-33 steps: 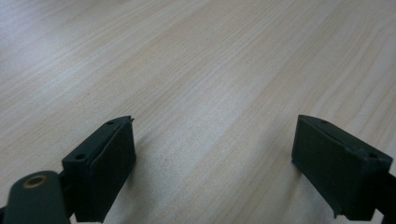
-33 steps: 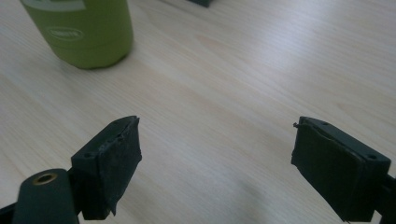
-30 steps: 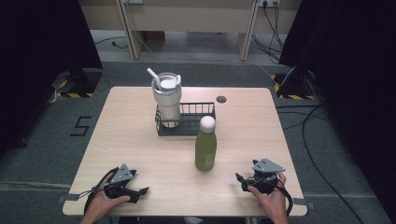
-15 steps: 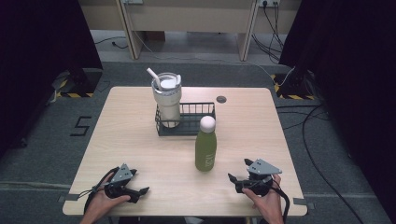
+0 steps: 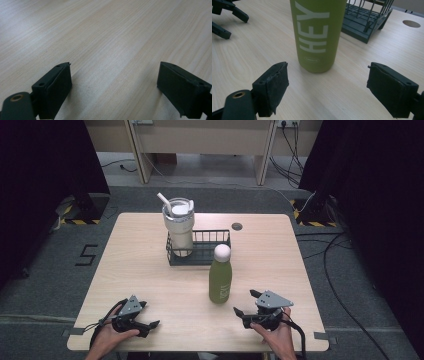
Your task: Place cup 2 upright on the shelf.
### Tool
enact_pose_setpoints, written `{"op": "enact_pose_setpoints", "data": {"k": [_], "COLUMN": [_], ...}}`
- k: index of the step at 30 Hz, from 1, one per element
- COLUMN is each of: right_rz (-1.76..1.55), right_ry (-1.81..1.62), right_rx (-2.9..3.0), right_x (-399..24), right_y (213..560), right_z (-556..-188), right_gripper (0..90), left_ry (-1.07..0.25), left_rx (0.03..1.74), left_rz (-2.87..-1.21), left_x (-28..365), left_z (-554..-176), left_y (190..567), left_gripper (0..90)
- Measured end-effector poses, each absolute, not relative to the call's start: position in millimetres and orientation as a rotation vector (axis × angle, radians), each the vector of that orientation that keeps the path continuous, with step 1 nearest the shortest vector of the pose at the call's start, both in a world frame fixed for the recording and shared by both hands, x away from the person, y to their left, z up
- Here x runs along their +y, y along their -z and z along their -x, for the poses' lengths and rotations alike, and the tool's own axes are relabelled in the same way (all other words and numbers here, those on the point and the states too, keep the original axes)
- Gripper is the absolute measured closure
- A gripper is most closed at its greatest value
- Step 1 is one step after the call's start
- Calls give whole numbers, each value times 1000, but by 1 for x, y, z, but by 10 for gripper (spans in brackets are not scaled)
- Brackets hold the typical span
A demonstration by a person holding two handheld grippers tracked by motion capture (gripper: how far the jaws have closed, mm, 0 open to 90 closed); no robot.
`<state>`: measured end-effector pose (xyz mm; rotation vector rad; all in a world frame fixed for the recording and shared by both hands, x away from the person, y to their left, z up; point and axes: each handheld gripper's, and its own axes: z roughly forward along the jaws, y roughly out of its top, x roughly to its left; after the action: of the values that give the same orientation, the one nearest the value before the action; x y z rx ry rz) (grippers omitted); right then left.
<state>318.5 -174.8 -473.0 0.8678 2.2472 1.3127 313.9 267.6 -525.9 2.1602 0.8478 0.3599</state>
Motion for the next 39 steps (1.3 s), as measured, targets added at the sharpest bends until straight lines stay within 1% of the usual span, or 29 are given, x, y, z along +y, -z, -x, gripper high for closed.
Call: {"op": "enact_pose_setpoints", "data": {"k": [12, 39], "right_rz": [-832, -751], "right_ry": [-1349, -1402], "right_rx": [2246, 2253], "right_x": [-165, -132], "right_y": [469, 468], "right_z": [-324, -352], "right_gripper": [167, 153], "left_ry": [-360, -362], "left_rx": [845, 840], "left_rz": [-2162, -2164], "left_x": [268, 268], "left_z": [-314, -313], "left_y": [526, 526], "left_gripper": [117, 125]}}
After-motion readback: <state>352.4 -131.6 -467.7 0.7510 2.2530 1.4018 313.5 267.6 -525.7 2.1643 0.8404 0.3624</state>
